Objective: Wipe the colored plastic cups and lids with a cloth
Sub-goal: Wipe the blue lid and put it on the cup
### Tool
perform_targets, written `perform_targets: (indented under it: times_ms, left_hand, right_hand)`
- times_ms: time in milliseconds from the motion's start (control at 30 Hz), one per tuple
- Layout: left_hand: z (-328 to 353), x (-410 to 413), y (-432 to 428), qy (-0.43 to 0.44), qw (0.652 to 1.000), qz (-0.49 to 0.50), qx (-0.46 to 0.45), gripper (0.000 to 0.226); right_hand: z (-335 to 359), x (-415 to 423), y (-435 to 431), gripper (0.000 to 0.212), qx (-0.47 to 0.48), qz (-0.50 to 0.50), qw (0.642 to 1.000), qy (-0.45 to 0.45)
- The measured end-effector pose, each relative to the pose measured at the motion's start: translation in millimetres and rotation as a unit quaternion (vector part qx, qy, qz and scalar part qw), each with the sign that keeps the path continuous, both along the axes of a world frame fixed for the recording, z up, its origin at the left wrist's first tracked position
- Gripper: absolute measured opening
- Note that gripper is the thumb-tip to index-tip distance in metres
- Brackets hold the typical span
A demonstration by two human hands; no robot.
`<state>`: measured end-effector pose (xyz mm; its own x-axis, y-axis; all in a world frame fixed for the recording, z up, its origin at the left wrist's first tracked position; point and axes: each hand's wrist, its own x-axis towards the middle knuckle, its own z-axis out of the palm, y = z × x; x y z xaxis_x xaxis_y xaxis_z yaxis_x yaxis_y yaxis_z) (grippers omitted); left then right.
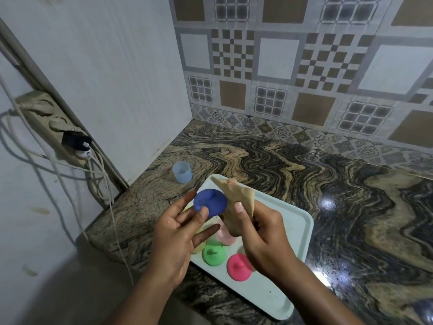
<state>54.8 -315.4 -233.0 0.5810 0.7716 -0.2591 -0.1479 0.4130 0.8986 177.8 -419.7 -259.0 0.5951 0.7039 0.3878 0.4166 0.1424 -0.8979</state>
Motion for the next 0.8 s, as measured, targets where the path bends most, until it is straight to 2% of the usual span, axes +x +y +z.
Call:
perform_targets:
  times_ms: [33,100,167,333,467,533,633,667,767,800]
  left_hand:
    - [0,0,0,-0.006,1.000,0.000,-0.011,0.048]
    - [0,-3,3,-0.011,0.999,-0.015,-0.027,0.038]
    - [0,-6,5,-0.006,0.999,-0.045,-0.025,0.041]
    - [1,-14,11,-0.005,0.994,-0.113,0.000,0.052]
    - [0,-17,13,-0.005,0.993,-0.115,-0.023,0.069]
    - [1,-16,15,-0.008,0.995,-0.090,-0.035,0.067]
    - [2,-13,15,-0.007,0.998,-0.056,-0.019,0.090]
    - [1,-12,15,-0.004,0.999,-0.042,-0.013,0.088]
    - [0,-7,5,-0.008,1.000,-0.025,0.008,0.053]
    - [-1,-6,0,-0.008,0.999,-0.030,0.020,0.051]
  right_hand:
    - [0,-1,-1,0.025,0.001,0.013,0.999,-0.052]
    - [-5,-3,-1,0.034,0.000,0.051,0.988,-0.147]
    - [-14,-2,-1,0.043,0.002,0.072,0.979,-0.190]
    - [-12,14,2,0.041,0.017,0.058,0.981,-0.185]
    - [-10,27,6,0.039,-0.012,0.026,0.980,-0.196]
    - [-5,25,1,0.034,-0.011,-0.015,0.989,-0.144]
    - [2,12,-5,0.033,0.012,-0.015,0.998,-0.055]
    - [5,6,-6,0.032,0.020,-0.001,0.999,-0.045]
    - [7,-6,-4,0.031,0.021,0.009,0.998,-0.055]
    - [6,-8,-4,0.029,0.017,0.010,0.999,-0.048]
